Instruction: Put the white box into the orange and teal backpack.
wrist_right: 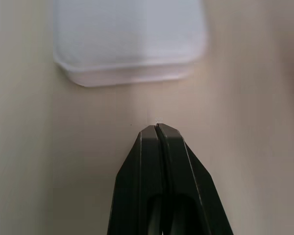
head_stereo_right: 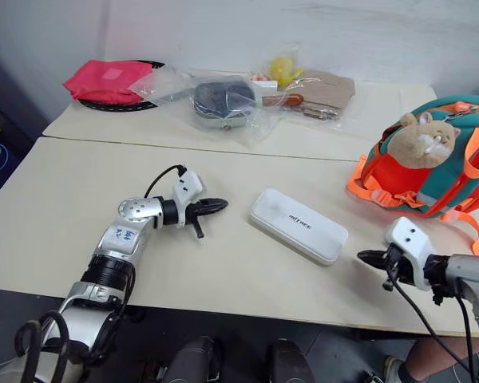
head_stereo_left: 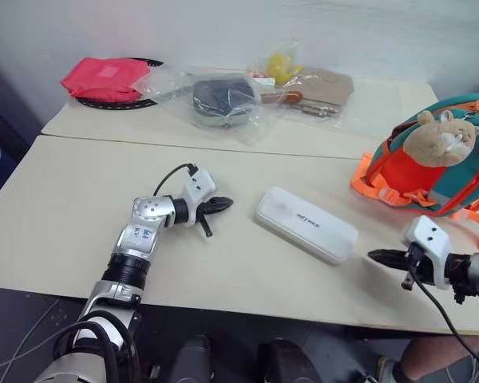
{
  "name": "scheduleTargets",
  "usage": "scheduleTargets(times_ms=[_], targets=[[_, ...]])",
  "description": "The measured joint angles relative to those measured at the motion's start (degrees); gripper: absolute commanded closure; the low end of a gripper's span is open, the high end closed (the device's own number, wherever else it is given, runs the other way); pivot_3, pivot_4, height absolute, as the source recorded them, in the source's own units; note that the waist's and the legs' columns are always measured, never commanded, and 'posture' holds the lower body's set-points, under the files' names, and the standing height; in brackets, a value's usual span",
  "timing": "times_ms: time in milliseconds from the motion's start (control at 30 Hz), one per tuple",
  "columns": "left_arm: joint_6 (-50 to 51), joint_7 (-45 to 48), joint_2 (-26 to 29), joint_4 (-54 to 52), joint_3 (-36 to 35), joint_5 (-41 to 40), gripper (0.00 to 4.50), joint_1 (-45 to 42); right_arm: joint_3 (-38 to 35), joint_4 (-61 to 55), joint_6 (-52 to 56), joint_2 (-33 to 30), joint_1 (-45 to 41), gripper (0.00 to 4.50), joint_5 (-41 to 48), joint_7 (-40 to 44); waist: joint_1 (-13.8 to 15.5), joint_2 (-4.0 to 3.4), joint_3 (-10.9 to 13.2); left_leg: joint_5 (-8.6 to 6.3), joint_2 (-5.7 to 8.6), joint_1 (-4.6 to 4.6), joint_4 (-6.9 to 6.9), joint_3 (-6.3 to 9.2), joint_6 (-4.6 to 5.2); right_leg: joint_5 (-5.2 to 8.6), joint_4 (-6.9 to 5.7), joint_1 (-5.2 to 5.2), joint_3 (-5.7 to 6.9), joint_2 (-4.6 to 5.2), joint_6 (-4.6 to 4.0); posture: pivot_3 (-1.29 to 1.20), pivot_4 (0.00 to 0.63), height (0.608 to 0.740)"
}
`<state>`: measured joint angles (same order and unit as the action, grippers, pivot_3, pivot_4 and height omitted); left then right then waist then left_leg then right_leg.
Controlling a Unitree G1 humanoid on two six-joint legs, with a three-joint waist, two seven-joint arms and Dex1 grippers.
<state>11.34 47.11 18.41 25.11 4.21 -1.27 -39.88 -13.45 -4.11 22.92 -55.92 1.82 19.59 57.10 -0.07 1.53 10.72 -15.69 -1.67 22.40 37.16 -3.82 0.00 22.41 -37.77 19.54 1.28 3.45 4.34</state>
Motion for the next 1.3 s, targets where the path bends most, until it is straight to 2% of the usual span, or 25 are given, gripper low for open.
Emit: scheduleTargets(times_ms=[267, 400, 567, 767, 967, 1200, 1300], targets=[[-0.52, -3.57, -6.84, 9.17, 1.65, -0.25, 4.46, -9.83, 4.92, 0.63, 0.42, 4.59, -4.39, 4.5, -1.7, -2.1, -0.09, -0.01, 0.0, 0.07, 0.0, 0.02, -0.07, -0.09, -0.12, 0.0, 0.01, 0.08, -0.04, -0.05, 0.02, 0.0, 0.15, 0.74], [0.75, -3.61, -7.59, 12.83, 4.86, 1.55, 4.46, -10.24, 7.02, -5.08, 5.35, 6.34, -5.01, 4.5, -0.39, -3.09, -0.18, -0.01, 0.0, 0.1, -0.05, 0.02, -0.06, -0.08, -0.18, 0.0, -0.01, 0.1, -0.05, -0.08, 0.02, 0.0, 0.15, 0.74], [3.21, -4.47, -5.85, 12.43, 4.7, 1.82, 4.46, -10.01, 9.01, -6.51, 7.33, 10.08, -8.02, 4.5, -1.42, -6.79, -0.4, -0.01, 0.0, 0.11, -0.05, -0.03, -0.07, -0.08, -0.2, 0.0, -0.04, 0.07, -0.08, -0.07, 0.02, 0.0, 0.15, 0.74], [9.99, -1.99, -1.95, 1.2, 2.55, -1.13, 4.46, -3.27, 12.24, -4.15, 5.53, 11.04, -12.47, 4.5, -4.85, -6.63, -0.85, -0.02, -0.01, 0.11, -0.05, -0.03, -0.09, -0.07, -0.22, 0.0, -0.03, 0.07, -0.07, -0.07, 0.01, 0.0, 0.15, 0.74], [21.25, 2.1, 6.44, -17.85, 1.73, -4.56, 4.46, 6.17, 15.94, 0.57, 1.72, 11.85, -17.58, 4.5, -7.05, -3.48, -1.73, -0.02, -0.01, 0.12, -0.08, -0.05, -0.14, -0.05, -0.23, 0.0, -0.03, 0.06, -0.08, -0.08, 0.01, 0.0, 0.15, 0.74], [30.77, 1.61, 10.91, -34.05, -0.46, -9.1, 4.46, 15.81, 18.34, 4.14, -1.71, 11.85, -20.28, 4.5, -8.99, -0.44, -1.61, -0.02, 0.0, 0.08, -0.07, -0.05, -0.13, -0.02, -0.19, 0.0, 0.02, 0.02, -0.09, -0.05, 0.01, 0.0, 0.15, 0.74], [37.59, -1.02, 10.83, -35.52, -4.5, -12.34, 3.88, 17.51, 18.54, 5.09, -2.92, 11.71, -20.69, 4.5, -9.5, 0.3, -1.6, -0.02, 0.0, 0.08, -0.08, -0.06, -0.14, 0.02, -0.19, 0.0, -0.02, 0.03, -0.07, -0.06, 0.0, 0.0, 0.15, 0.74]])
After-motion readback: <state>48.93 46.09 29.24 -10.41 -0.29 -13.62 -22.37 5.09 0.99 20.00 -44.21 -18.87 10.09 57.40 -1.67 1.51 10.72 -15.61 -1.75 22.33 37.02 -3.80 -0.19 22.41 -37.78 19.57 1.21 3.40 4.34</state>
